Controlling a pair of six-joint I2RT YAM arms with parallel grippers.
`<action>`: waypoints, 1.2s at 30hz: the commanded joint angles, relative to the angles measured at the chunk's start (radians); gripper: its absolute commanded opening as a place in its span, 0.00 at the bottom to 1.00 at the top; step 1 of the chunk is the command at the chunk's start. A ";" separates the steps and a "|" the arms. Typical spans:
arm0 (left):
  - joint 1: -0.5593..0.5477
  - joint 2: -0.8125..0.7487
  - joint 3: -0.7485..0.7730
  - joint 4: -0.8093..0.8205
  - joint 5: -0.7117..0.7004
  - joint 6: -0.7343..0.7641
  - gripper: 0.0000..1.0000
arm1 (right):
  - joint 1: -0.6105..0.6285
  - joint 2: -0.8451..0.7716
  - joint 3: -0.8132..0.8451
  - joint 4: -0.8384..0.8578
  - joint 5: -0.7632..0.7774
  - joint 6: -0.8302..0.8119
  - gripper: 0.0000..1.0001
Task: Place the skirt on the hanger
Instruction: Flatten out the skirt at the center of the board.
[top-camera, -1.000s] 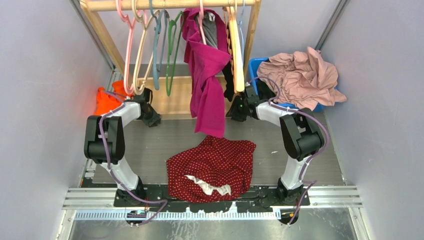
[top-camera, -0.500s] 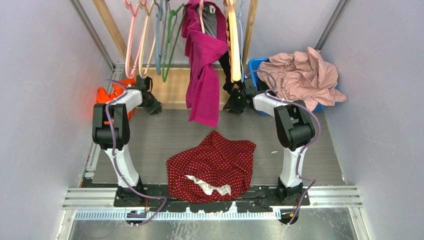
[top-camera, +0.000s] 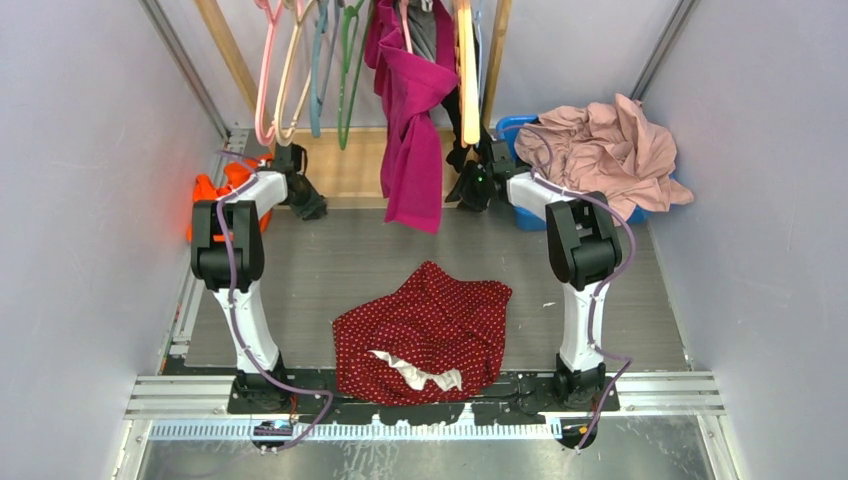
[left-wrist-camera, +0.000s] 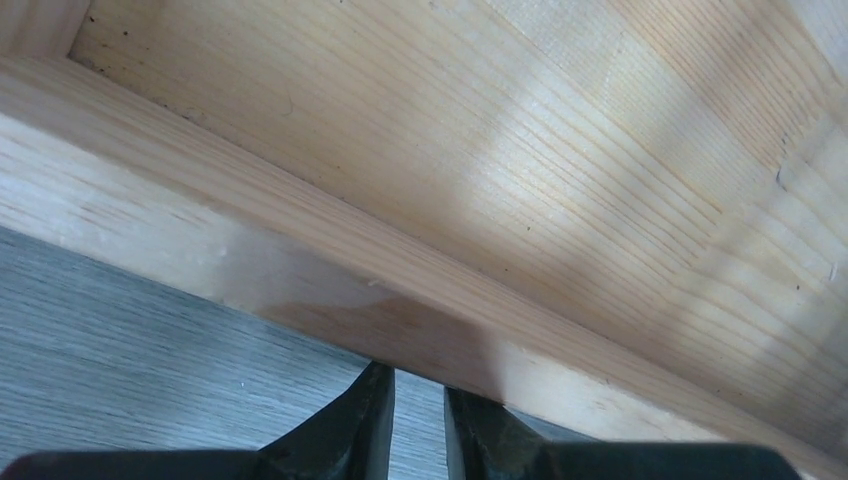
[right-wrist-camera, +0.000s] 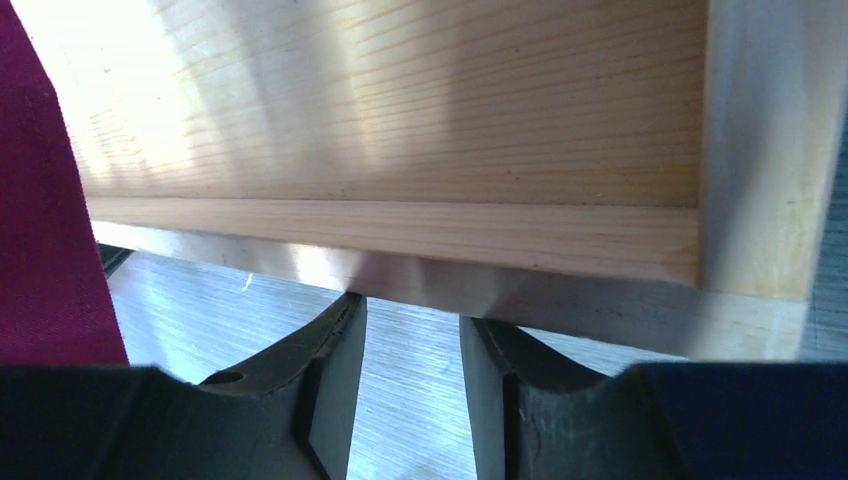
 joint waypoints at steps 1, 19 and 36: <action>0.004 -0.055 0.005 -0.024 0.041 0.035 0.27 | -0.033 -0.073 -0.003 0.067 0.038 0.008 0.46; -0.047 -0.677 -0.484 -0.085 0.136 0.026 0.34 | 0.137 -0.853 -0.587 -0.112 0.169 0.005 0.52; -0.611 -1.125 -0.619 -0.326 0.020 -0.064 0.45 | 1.011 -1.227 -0.702 -0.467 0.647 0.179 0.48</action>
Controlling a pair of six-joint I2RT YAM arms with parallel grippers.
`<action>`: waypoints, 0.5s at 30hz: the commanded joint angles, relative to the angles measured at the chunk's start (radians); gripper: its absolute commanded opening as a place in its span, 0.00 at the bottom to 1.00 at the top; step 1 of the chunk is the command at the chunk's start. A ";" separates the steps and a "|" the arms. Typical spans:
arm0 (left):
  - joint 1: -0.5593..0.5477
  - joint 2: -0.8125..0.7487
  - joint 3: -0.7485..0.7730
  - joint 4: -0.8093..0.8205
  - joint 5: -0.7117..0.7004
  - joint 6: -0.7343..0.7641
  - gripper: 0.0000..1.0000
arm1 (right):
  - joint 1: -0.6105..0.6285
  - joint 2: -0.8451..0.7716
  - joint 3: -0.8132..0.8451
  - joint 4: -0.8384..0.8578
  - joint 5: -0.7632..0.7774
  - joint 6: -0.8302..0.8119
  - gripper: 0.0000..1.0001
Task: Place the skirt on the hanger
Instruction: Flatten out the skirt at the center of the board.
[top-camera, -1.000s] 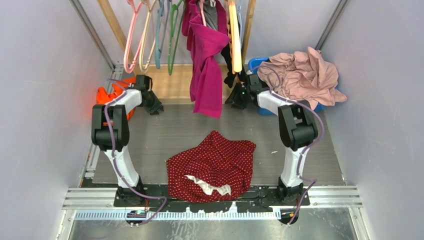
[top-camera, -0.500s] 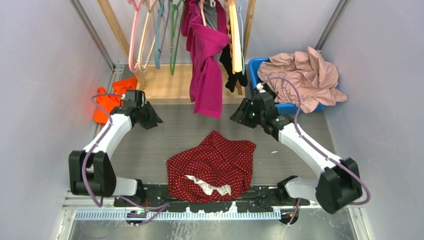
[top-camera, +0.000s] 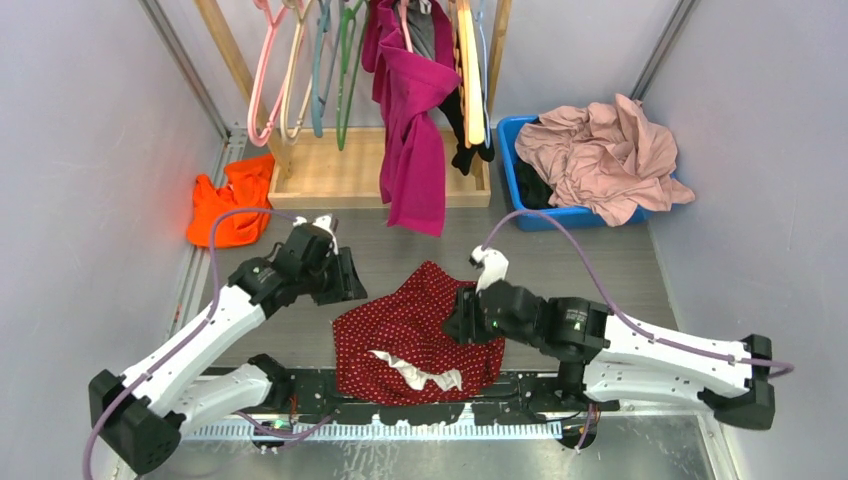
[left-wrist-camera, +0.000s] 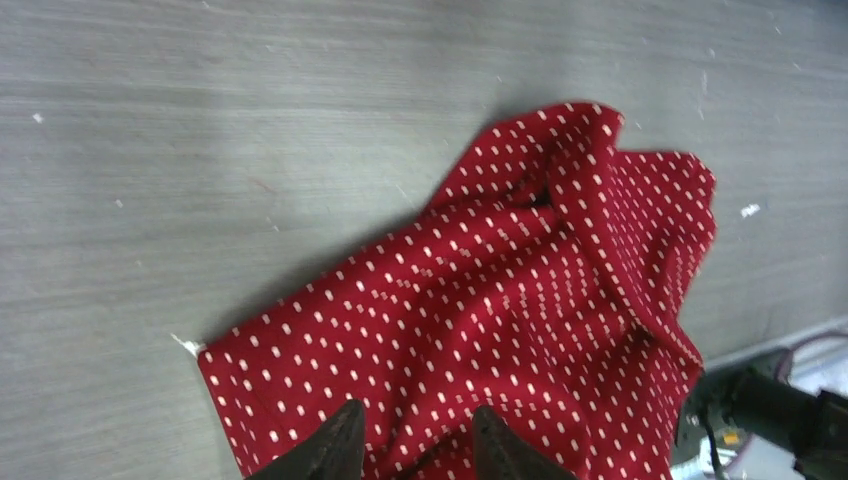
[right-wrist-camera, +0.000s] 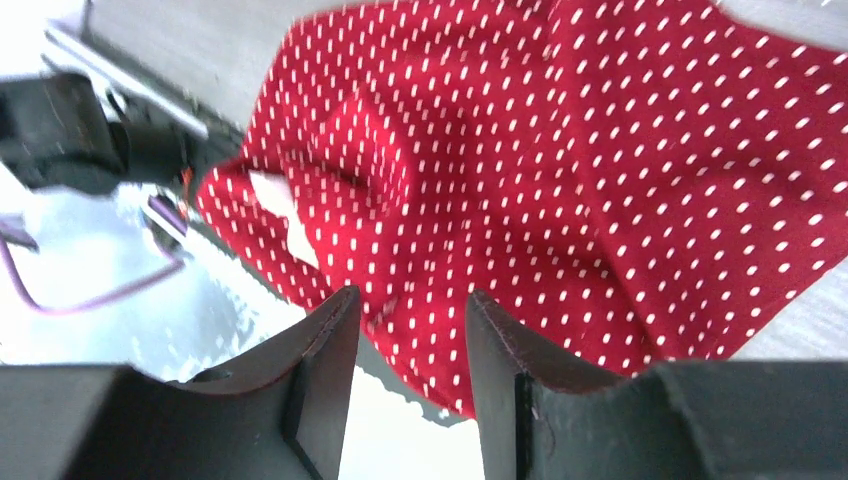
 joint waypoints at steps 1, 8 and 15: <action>-0.107 -0.108 -0.006 -0.084 -0.049 -0.029 0.53 | 0.205 0.035 -0.028 -0.089 0.196 0.088 0.48; -0.210 -0.139 0.003 -0.137 -0.085 -0.046 0.69 | 0.489 0.156 -0.009 -0.120 0.477 0.154 0.51; -0.231 -0.129 -0.013 -0.126 -0.087 -0.055 0.70 | 0.515 0.215 -0.002 -0.127 0.511 0.151 0.54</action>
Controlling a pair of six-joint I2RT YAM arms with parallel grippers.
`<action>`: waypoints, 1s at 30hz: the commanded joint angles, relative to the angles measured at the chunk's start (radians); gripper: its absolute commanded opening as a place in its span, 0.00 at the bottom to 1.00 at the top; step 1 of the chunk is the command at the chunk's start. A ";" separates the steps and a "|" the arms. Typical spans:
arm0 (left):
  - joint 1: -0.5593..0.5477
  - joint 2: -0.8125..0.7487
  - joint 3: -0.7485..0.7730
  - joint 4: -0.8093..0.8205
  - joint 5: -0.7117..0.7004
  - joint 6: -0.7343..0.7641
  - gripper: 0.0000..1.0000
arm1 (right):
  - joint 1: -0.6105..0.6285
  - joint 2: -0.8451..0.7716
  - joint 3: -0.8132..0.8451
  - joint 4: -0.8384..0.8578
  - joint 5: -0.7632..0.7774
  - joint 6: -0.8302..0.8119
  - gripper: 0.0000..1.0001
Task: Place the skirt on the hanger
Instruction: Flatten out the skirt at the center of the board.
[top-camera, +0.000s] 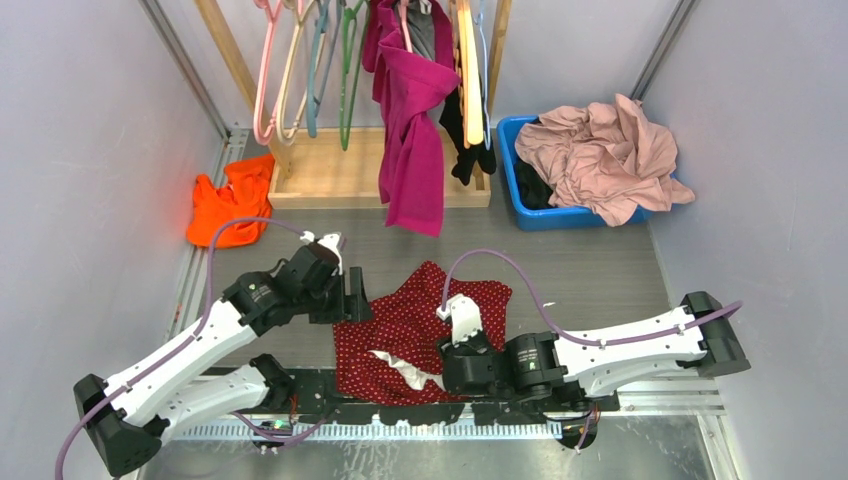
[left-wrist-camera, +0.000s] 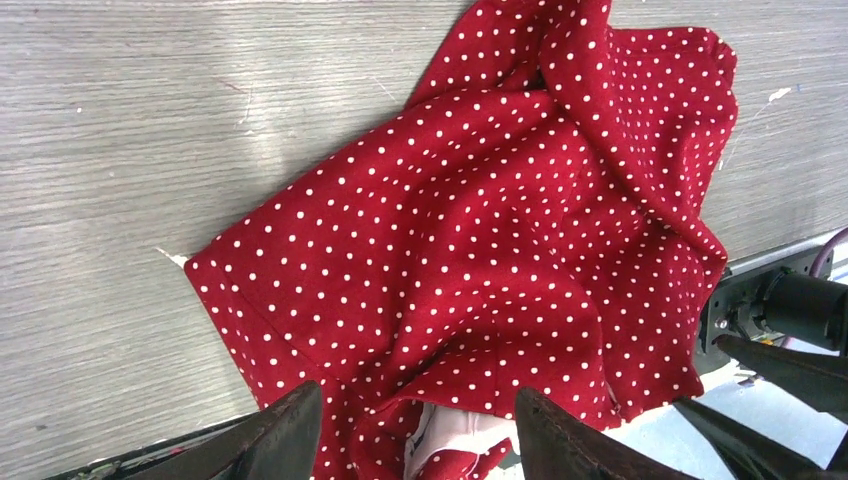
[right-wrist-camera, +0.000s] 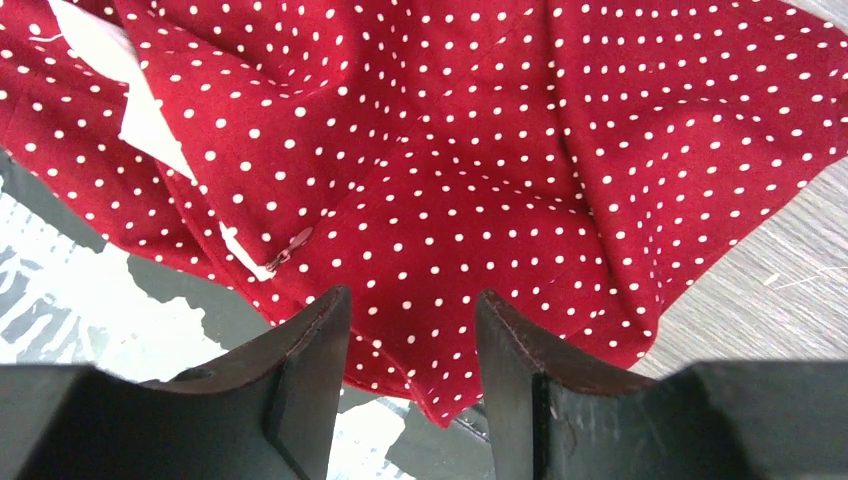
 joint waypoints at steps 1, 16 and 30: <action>-0.009 -0.007 -0.007 0.003 -0.019 -0.008 0.70 | 0.006 0.003 0.023 0.011 0.086 0.024 0.54; -0.010 -0.014 -0.028 0.017 -0.020 -0.015 0.70 | 0.140 0.010 0.015 0.011 0.109 0.059 0.54; -0.010 -0.007 -0.025 0.032 -0.006 -0.019 0.69 | 0.128 0.045 -0.020 -0.048 0.151 0.150 0.56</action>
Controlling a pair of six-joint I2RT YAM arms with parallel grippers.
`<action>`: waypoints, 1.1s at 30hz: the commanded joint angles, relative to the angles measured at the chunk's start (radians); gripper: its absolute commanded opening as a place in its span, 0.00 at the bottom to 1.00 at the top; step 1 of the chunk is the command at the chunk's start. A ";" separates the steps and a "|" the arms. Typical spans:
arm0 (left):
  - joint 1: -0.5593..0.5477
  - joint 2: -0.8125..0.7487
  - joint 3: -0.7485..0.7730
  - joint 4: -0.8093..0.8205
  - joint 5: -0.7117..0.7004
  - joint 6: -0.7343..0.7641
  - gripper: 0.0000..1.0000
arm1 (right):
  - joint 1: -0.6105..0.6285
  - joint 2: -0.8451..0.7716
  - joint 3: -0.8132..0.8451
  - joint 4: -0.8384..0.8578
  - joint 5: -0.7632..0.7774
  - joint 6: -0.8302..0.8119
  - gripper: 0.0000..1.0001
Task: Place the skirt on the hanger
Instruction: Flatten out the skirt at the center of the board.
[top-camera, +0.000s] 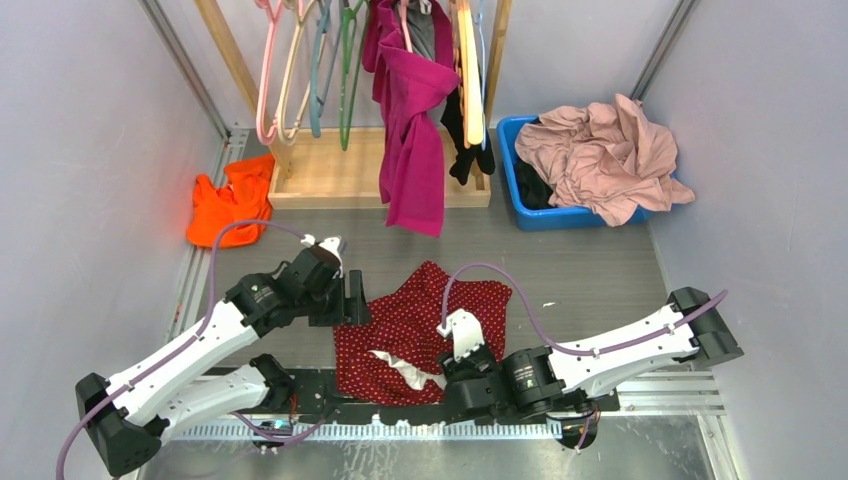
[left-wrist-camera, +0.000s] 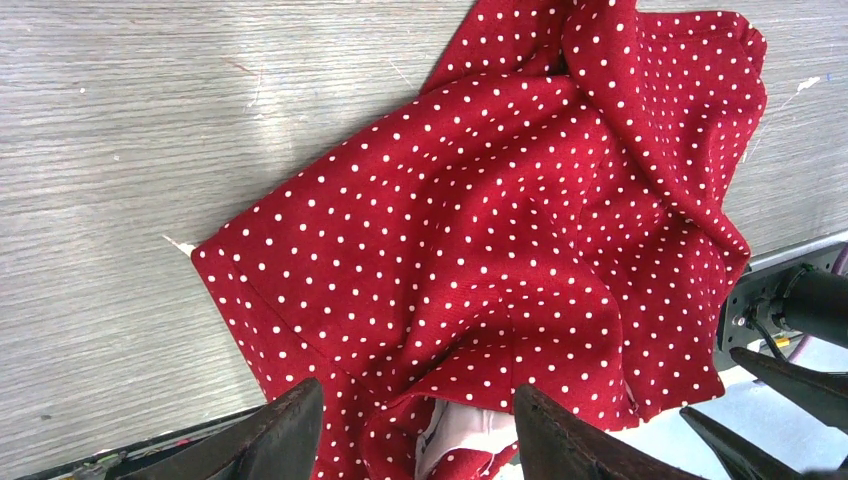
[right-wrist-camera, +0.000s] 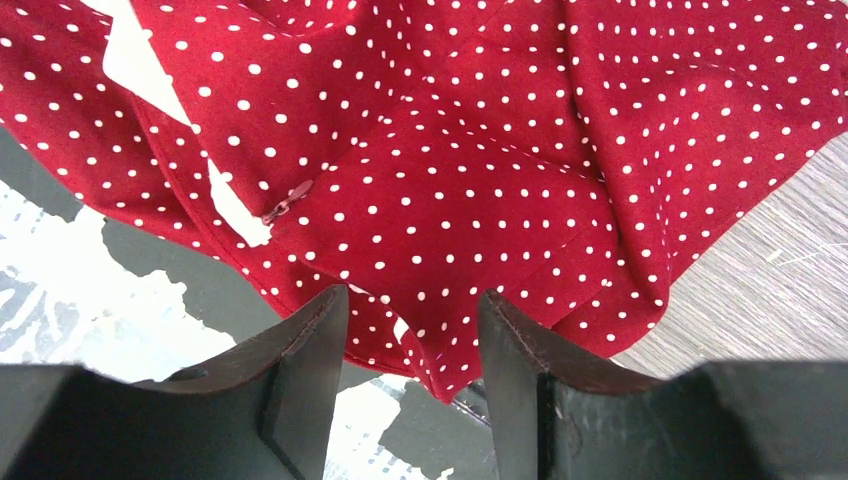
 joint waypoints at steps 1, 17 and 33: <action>-0.004 -0.009 0.002 0.032 -0.001 -0.014 0.69 | -0.017 0.008 -0.016 0.024 0.044 0.029 0.56; -0.004 -0.049 0.016 -0.010 0.000 -0.008 0.69 | -0.211 -0.033 0.036 0.045 0.126 -0.086 0.12; -0.215 -0.062 0.090 -0.099 -0.092 -0.087 0.68 | -0.891 -0.177 0.239 0.067 -0.096 -0.393 0.01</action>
